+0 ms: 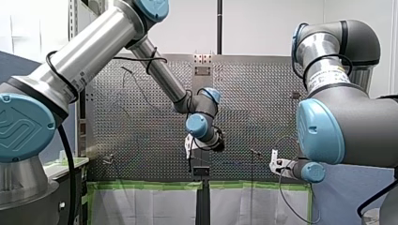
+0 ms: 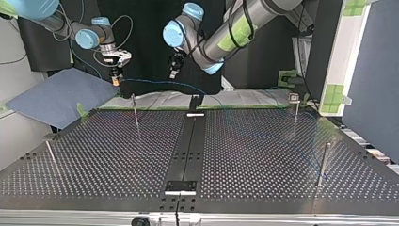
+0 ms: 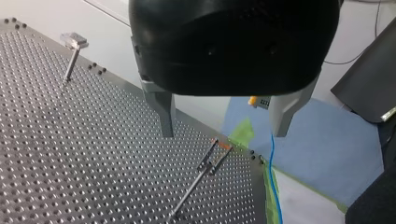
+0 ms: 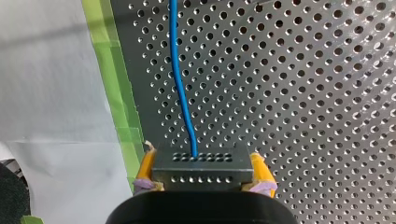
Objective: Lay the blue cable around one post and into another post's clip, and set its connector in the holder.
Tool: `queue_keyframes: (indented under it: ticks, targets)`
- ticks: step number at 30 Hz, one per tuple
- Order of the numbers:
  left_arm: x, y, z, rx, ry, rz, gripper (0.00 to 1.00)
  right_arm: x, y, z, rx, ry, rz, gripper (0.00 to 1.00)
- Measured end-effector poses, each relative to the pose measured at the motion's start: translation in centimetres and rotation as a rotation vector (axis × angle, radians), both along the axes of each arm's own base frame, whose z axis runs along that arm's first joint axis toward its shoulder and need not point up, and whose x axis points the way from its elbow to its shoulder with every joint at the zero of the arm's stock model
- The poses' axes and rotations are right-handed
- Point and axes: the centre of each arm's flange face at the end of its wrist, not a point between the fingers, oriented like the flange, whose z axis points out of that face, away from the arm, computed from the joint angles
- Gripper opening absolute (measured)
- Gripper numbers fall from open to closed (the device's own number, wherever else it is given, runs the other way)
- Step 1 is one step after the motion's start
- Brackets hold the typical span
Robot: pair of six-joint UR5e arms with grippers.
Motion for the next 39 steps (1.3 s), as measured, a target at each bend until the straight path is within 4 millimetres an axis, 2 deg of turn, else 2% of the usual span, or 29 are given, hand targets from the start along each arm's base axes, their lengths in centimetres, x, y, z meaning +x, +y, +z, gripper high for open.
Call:
queue_keyframes:
  ticks: [12,24,32,39]
  targets:
    - [1.6,-0.8,-4.3,-0.027,-0.023,0.022,1.0,0.0,0.0,0.1,0.0,0.0,0.0,0.0]
    - [1.7,-0.6,-10.0,0.007,-0.044,0.022,1.0,0.0,-0.1,0.1,-0.002,-0.001,-0.001,0.0]
    - [2.4,-0.8,-13.1,0.042,-0.09,0.027,1.0,0.0,-0.3,0.3,-0.004,-0.001,0.001,0.0]
    - [1.5,-0.6,-16.1,0.103,-0.127,0.042,1.0,0.0,-0.3,0.4,-0.003,0.0,0.002,0.0]
